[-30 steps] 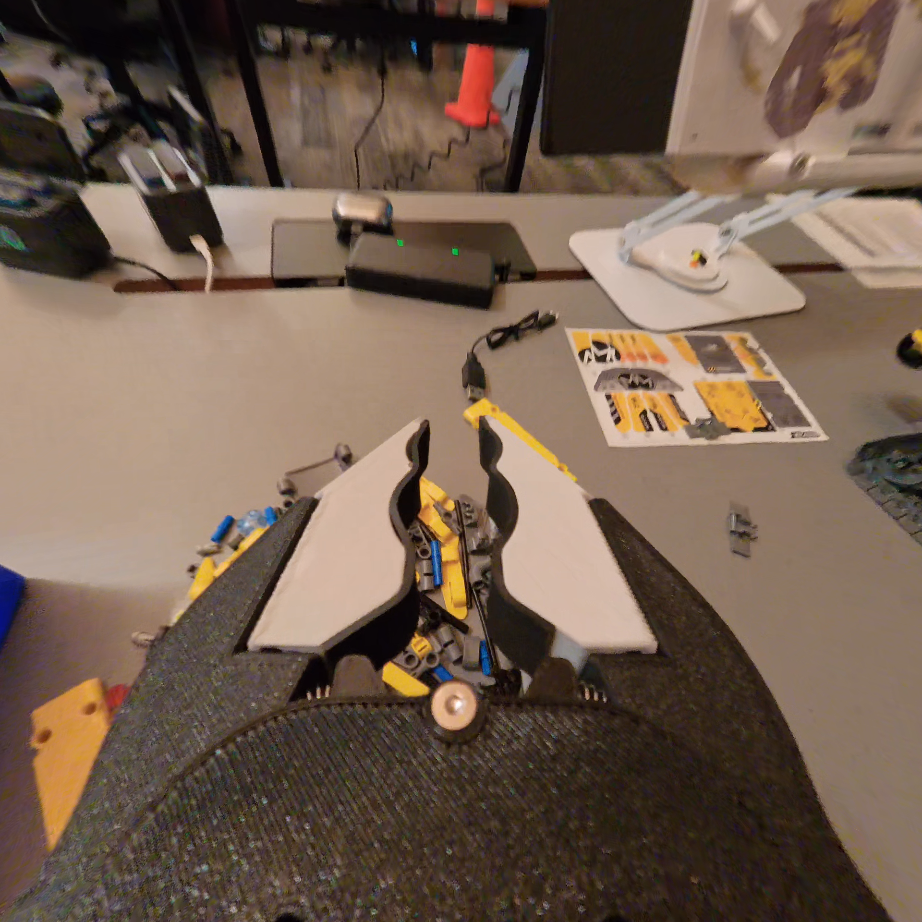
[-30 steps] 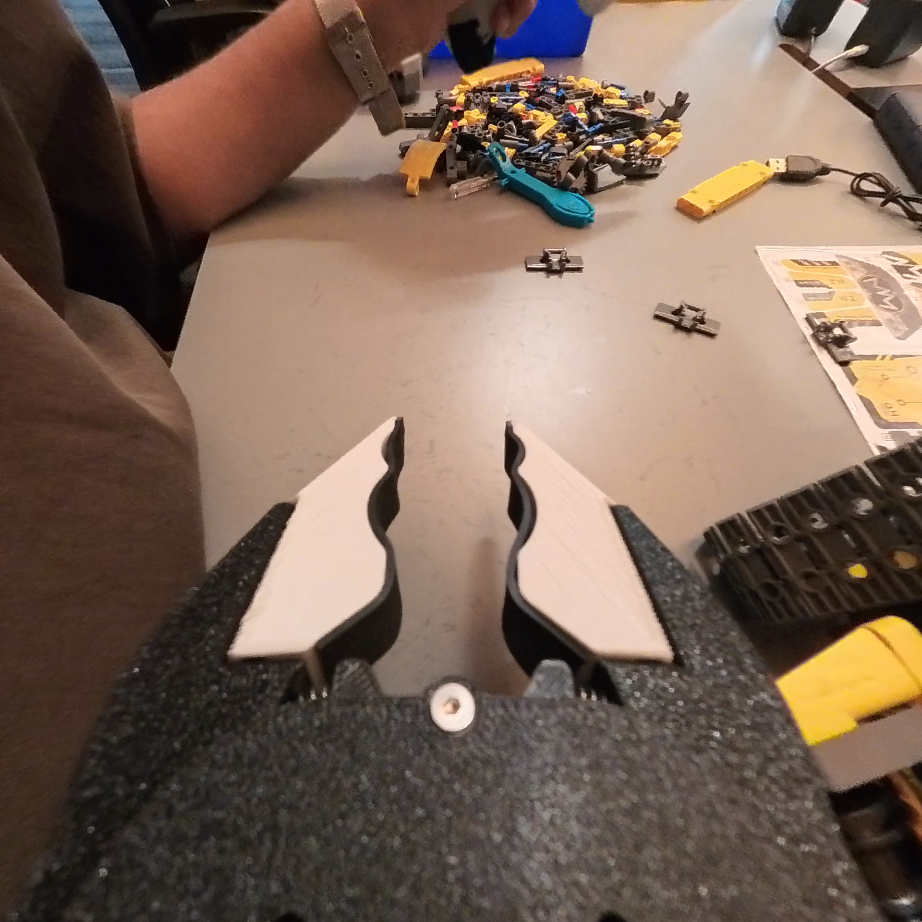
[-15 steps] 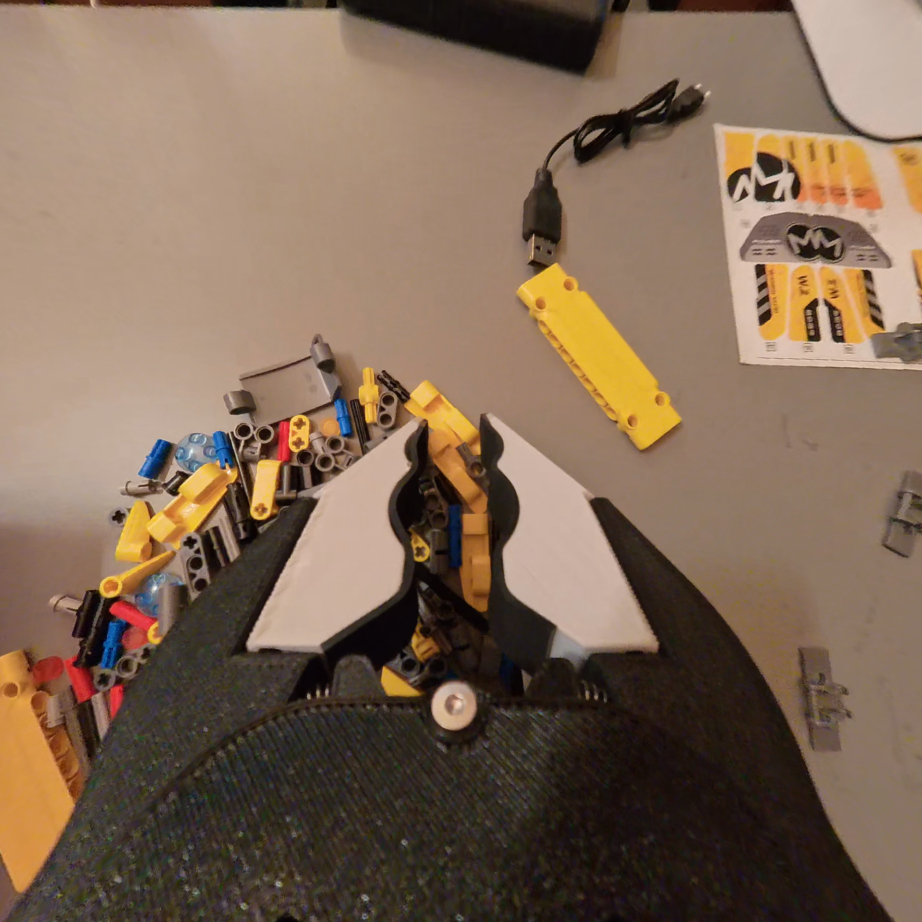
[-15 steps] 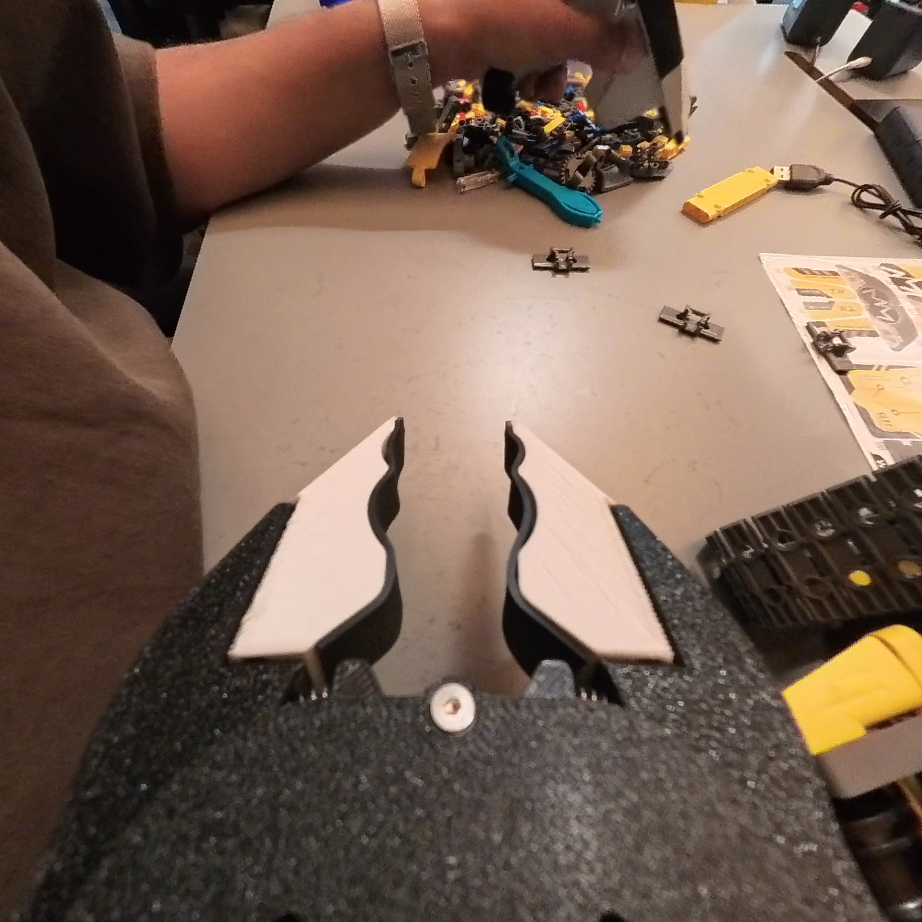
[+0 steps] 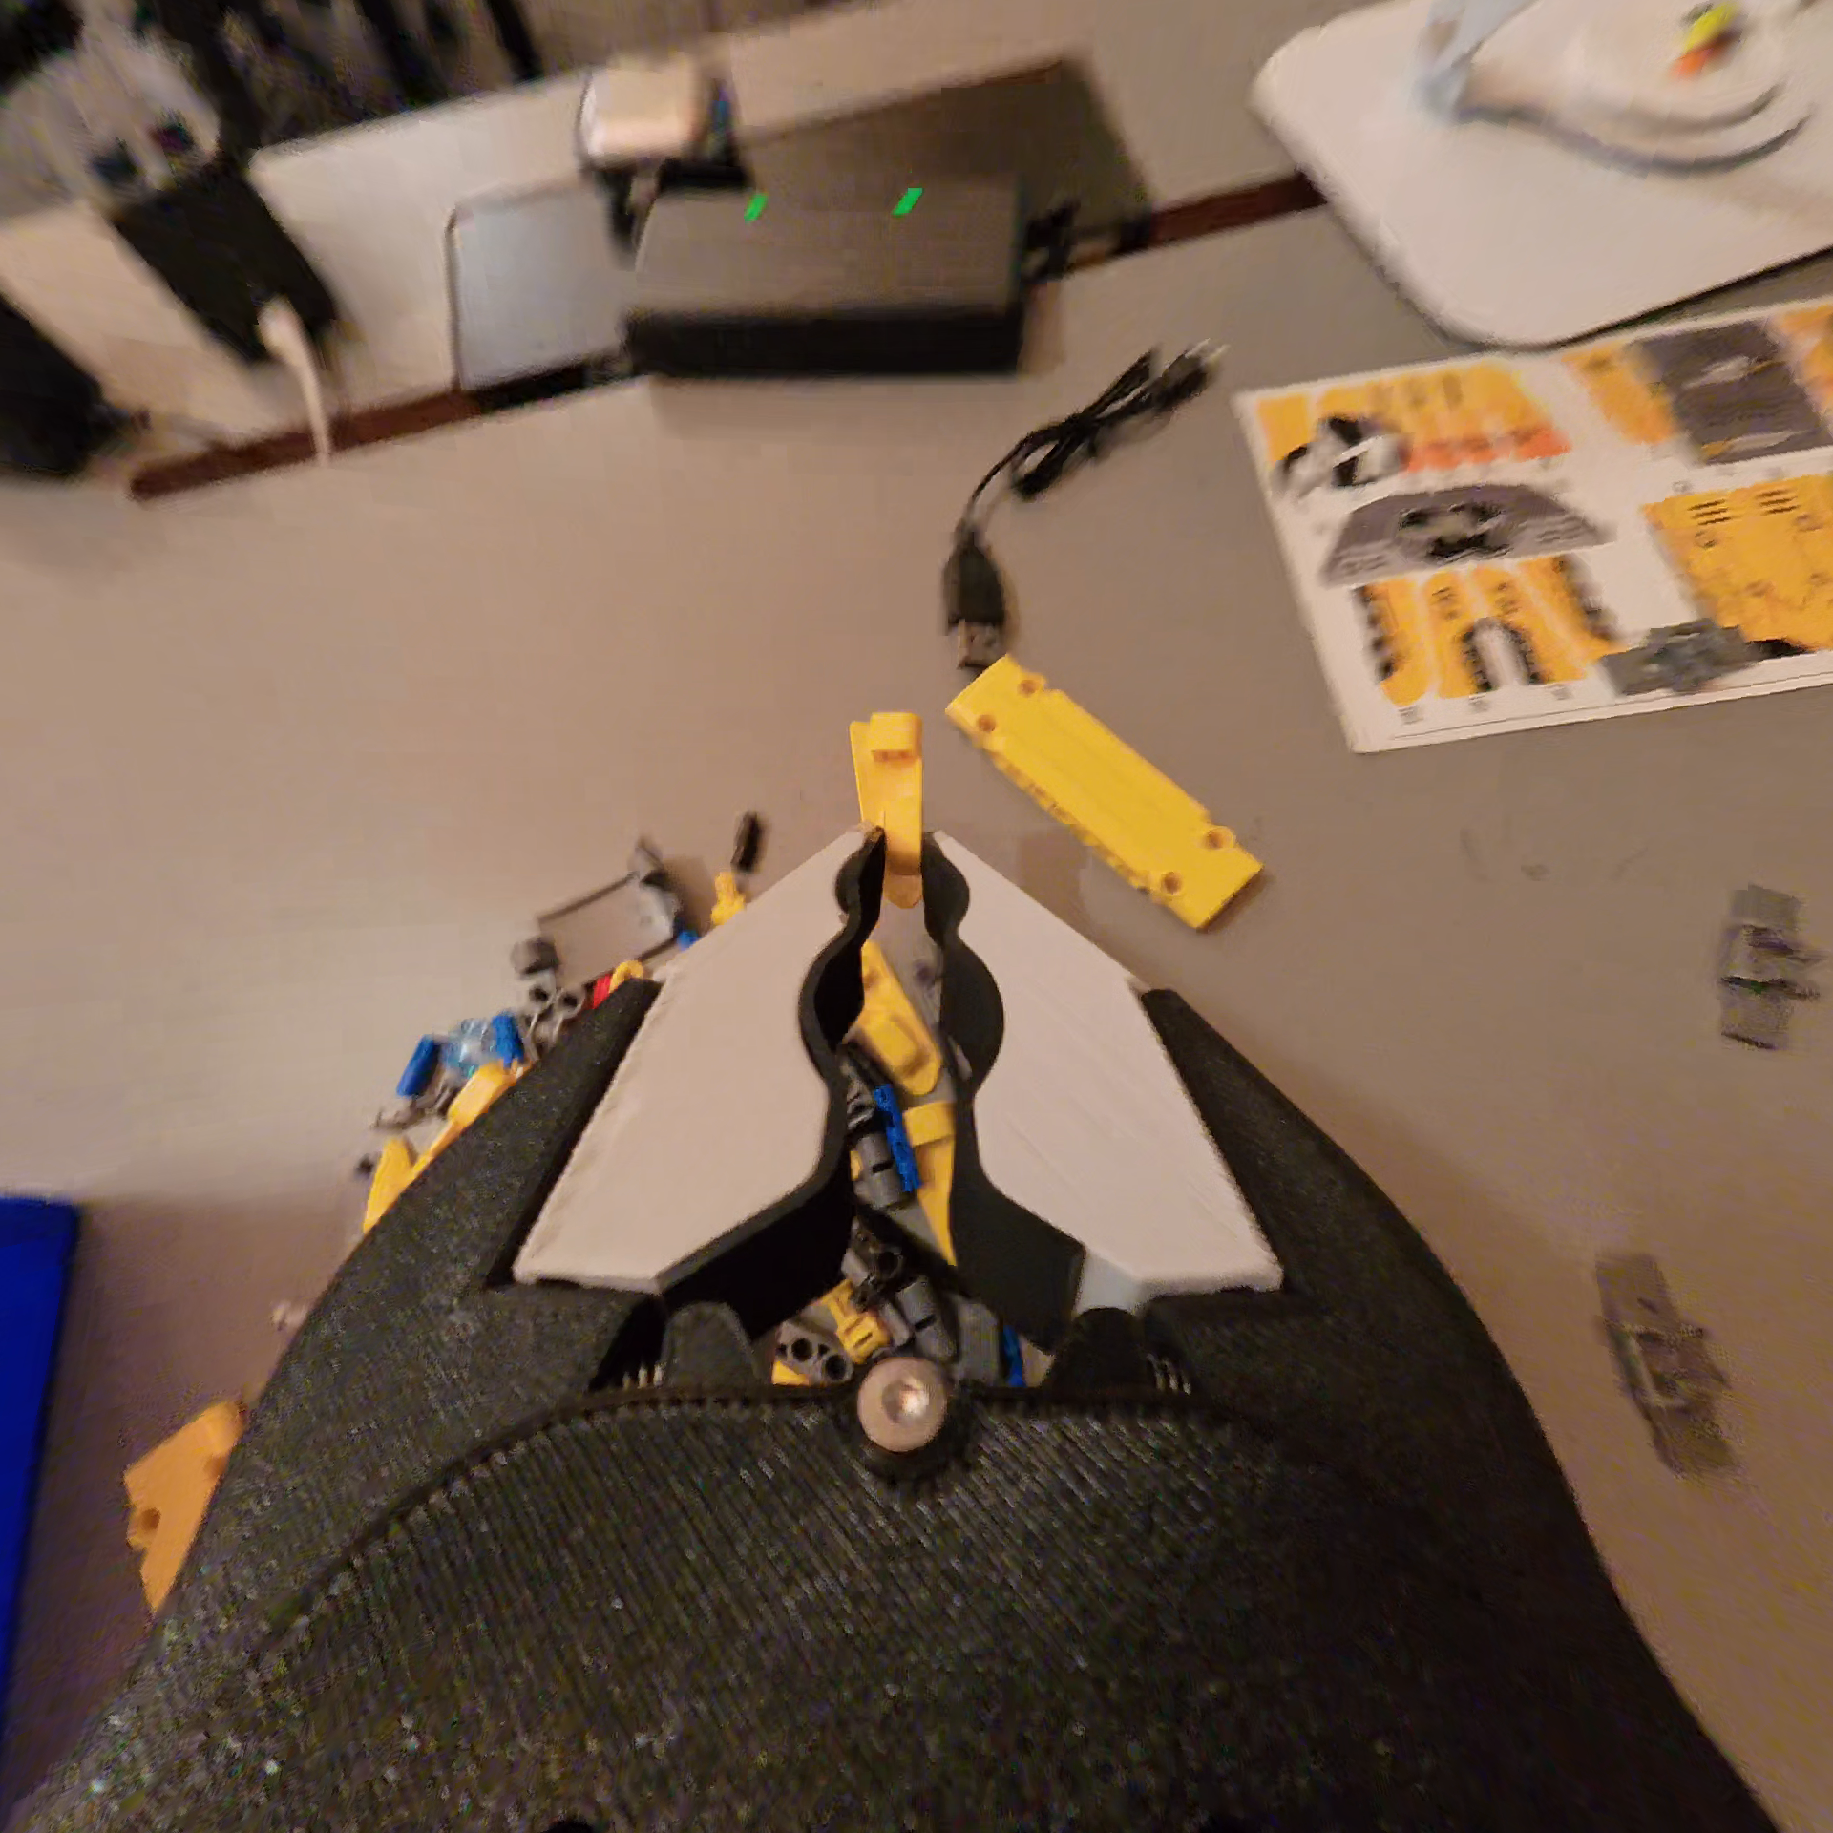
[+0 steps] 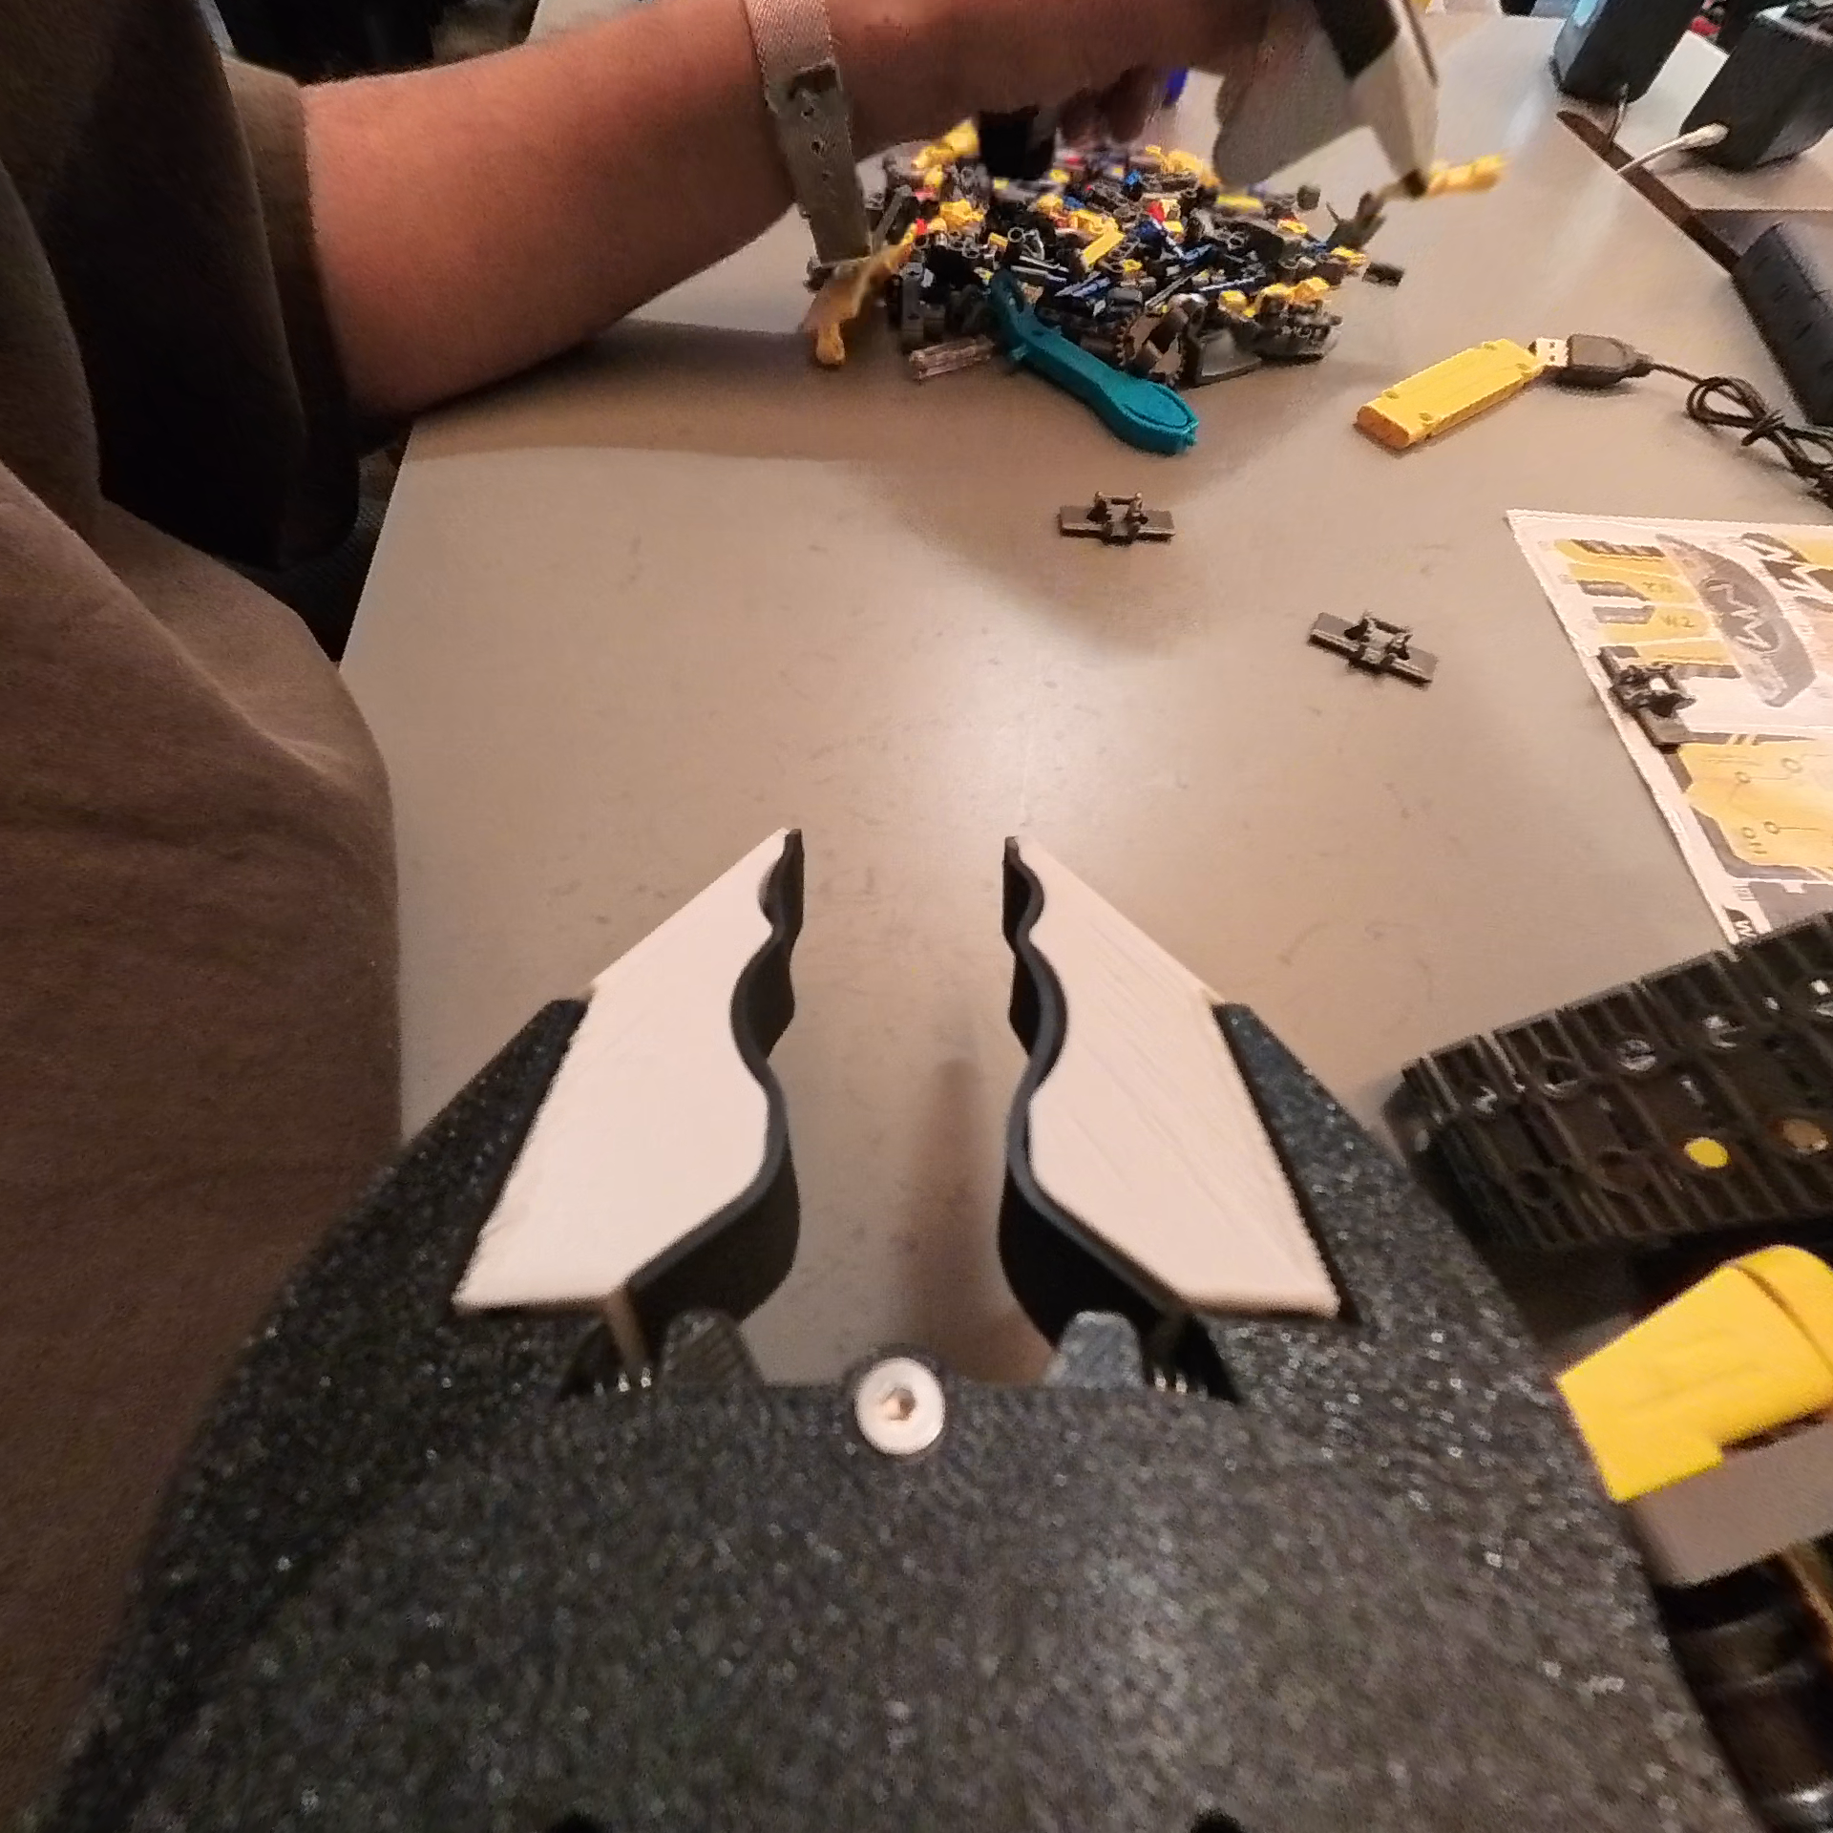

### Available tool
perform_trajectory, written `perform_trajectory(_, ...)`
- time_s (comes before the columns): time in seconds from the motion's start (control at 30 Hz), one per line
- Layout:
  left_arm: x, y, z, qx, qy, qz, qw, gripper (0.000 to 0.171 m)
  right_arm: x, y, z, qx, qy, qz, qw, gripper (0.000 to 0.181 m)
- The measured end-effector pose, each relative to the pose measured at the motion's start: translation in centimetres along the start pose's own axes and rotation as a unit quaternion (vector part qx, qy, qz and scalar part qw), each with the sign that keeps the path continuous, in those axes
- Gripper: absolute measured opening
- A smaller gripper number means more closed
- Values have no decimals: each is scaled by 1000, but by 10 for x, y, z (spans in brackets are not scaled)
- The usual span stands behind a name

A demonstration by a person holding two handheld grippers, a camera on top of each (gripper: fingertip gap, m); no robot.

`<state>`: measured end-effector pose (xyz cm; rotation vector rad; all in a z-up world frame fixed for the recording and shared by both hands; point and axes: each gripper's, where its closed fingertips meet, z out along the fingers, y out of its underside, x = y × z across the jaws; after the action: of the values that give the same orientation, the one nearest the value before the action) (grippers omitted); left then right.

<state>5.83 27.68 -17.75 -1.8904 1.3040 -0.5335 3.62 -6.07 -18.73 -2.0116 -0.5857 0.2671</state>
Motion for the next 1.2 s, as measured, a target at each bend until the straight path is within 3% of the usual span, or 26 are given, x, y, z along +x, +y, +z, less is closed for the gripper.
perform_trajectory(0.17, 61, -35, -34, 125, 133, 81, 980, 4, 2, -2, -2, 8, 1, 9, 1000, 38)
perform_trajectory(0.3, 109, -49, -60, 180, 170, 158, 956, 3, 9, -6, -5, 27, -2, 42, 999, 38)
perform_trajectory(0.47, 176, -59, -98, 233, 241, 191, 923, 3, 19, -12, -11, 52, 3, 84, 995, 37)
perform_trajectory(0.6, 223, -56, -116, 267, 279, 236, 892, 3, 25, -24, -19, 93, 12, 102, 990, 37)
perform_trajectory(0.8, 269, -31, -111, 269, 323, 294, 858, 3, 36, -51, -45, 174, 66, 87, 979, 35)
perform_trajectory(0.93, 279, -29, -116, 299, 297, 336, 843, 3, 53, -58, -62, 212, 100, 131, 963, 35)
perform_trajectory(1.2, 293, -26, -127, 354, 200, 434, 804, 3, 59, -56, -64, 225, 73, 194, 952, 37)
